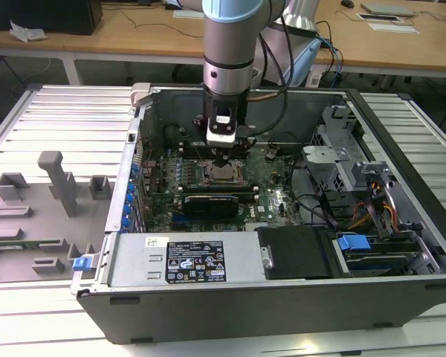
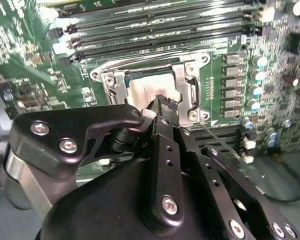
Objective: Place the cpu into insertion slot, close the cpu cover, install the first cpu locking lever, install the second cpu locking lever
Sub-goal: 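Close the cpu cover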
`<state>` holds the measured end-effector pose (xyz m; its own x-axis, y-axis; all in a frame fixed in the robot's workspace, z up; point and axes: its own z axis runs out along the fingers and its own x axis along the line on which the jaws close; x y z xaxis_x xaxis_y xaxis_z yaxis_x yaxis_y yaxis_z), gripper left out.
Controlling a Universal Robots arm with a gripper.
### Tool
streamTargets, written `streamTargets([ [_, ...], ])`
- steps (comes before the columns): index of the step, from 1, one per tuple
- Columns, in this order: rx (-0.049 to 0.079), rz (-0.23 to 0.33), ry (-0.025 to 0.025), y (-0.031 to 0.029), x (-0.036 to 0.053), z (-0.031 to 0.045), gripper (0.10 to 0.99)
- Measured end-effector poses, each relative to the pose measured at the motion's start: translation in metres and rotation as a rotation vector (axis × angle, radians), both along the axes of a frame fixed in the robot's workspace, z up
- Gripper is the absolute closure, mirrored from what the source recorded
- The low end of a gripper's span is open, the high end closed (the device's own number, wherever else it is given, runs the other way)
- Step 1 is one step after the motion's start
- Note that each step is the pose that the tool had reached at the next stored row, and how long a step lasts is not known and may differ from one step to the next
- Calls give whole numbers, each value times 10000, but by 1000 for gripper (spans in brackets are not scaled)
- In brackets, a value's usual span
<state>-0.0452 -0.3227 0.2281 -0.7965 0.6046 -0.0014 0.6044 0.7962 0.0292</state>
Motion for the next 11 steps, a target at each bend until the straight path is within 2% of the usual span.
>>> streamTargets([
  [2,1,648,-1,0,0,-1,980],
  [11,0,2554,-1,0,0,-7,980],
])
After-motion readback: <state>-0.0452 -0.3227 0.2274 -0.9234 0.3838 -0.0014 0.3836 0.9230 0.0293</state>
